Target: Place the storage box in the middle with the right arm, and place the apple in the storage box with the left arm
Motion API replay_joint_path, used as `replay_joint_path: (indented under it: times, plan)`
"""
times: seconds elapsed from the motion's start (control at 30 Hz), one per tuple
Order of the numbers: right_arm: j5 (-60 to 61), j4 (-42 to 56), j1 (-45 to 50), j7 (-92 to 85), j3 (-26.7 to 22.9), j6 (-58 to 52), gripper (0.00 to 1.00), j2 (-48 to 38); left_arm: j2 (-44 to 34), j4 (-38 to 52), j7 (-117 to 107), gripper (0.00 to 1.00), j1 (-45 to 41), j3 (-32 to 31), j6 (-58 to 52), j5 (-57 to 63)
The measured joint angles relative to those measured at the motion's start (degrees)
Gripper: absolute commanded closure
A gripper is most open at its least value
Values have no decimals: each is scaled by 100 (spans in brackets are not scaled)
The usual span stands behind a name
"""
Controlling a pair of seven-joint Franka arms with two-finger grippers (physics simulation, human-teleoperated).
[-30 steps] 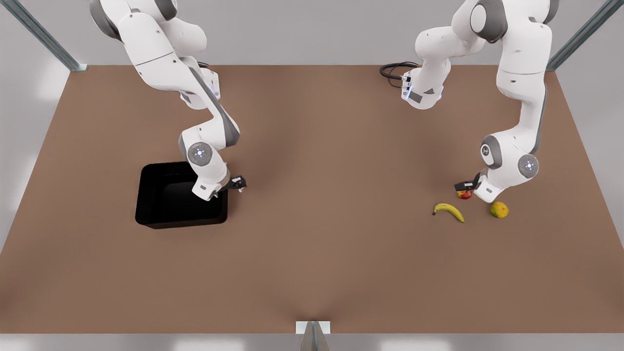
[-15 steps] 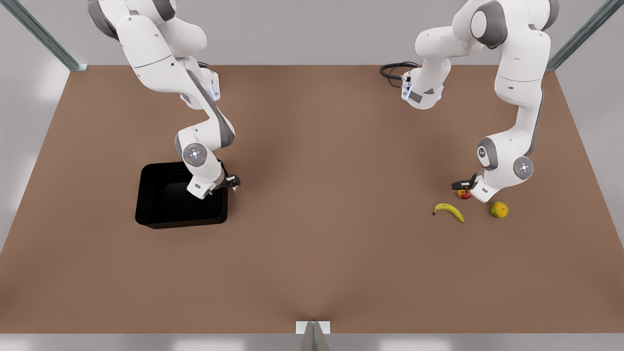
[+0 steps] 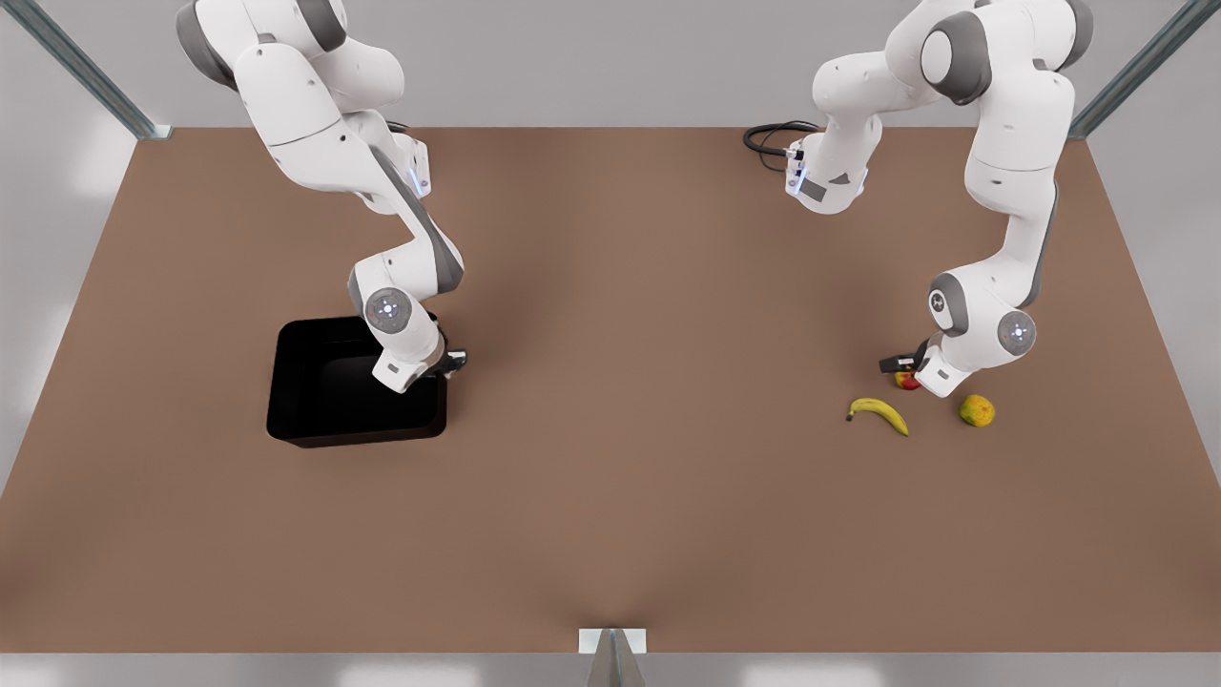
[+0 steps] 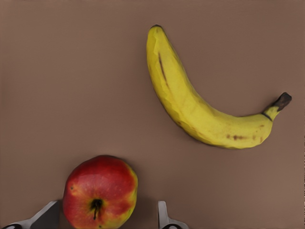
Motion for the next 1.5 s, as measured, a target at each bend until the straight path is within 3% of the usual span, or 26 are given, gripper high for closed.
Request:
replay_joint_path:
  times: [0.13,0.23,0.5,0.77,1.07,1.13,1.23,1.43,1.5]
  plan:
    - [17,50,7,4,8,10,79,-50,1,0,0,4,0,0,0,-4]
    - [23,117,17,3,9,2,79,-201,18,0,0,15,0,0,0,-5]
    - [87,579,425,176,19,39,79,-206,1,0,0,15,-9,0,-5,-6]
    - [74,1062,1158,1601,87,-7,79,-154,-34,1,0,19,-9,0,-9,-6]
    - [6,2001,2189,3143,21,-428,79,217,-27,48,0,20,-12,0,1,-15]
    - [-134,2392,2394,3566,18,-708,79,404,-9,53,0,20,-18,0,9,-37]
    - [-781,3278,2814,4534,35,-1403,79,889,-8,53,0,28,-26,0,9,-59]
    - [-741,3754,3120,5051,35,-1579,79,1178,-16,45,0,28,-18,0,9,-73]
    - [-740,4348,3388,5354,35,-1985,79,1494,-17,52,0,28,-18,0,9,-74]
